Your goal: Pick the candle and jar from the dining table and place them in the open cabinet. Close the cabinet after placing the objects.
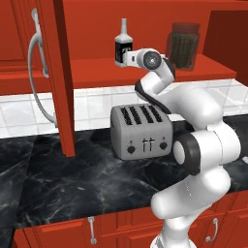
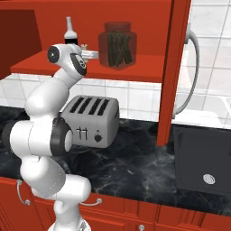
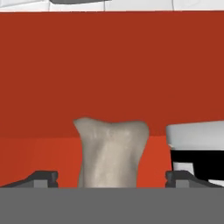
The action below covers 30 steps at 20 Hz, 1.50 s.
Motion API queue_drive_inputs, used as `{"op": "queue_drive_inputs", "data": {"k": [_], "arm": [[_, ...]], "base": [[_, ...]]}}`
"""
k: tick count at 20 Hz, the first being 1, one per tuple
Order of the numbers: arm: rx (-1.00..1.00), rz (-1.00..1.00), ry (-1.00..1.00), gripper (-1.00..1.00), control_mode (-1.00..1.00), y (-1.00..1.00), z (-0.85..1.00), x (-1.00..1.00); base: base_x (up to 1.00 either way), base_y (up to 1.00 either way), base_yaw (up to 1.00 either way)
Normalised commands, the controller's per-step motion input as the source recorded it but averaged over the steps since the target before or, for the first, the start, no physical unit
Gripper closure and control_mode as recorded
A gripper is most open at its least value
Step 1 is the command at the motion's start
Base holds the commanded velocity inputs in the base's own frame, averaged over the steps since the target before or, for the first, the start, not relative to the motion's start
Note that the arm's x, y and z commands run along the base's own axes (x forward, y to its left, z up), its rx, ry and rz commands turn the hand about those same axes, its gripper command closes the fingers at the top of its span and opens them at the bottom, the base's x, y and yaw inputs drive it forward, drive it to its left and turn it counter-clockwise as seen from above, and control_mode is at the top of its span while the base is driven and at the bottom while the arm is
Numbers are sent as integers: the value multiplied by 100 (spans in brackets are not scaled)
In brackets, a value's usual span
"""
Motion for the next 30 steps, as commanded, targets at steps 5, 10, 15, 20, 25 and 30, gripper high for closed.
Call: {"op": "queue_drive_inputs", "data": {"k": [5, 10, 15, 20, 25, 30], "arm": [[0, 0, 0, -100, -100, 9, 0, -15], [0, 0, 0, -100, -100, 1, 0, -25], [0, -2, 0, -100, -100, 0, 0, -19], [0, -4, 0, -100, -100, 0, 0, -26], [2, -10, 0, -100, -100, 0, 0, -59], [4, -12, 1, -100, -100, 0, 0, -69]], "base": [[0, 0, 0], [0, 0, 0], [0, 0, 0], [0, 0, 0], [0, 0, 0], [0, 0, 0]]}}
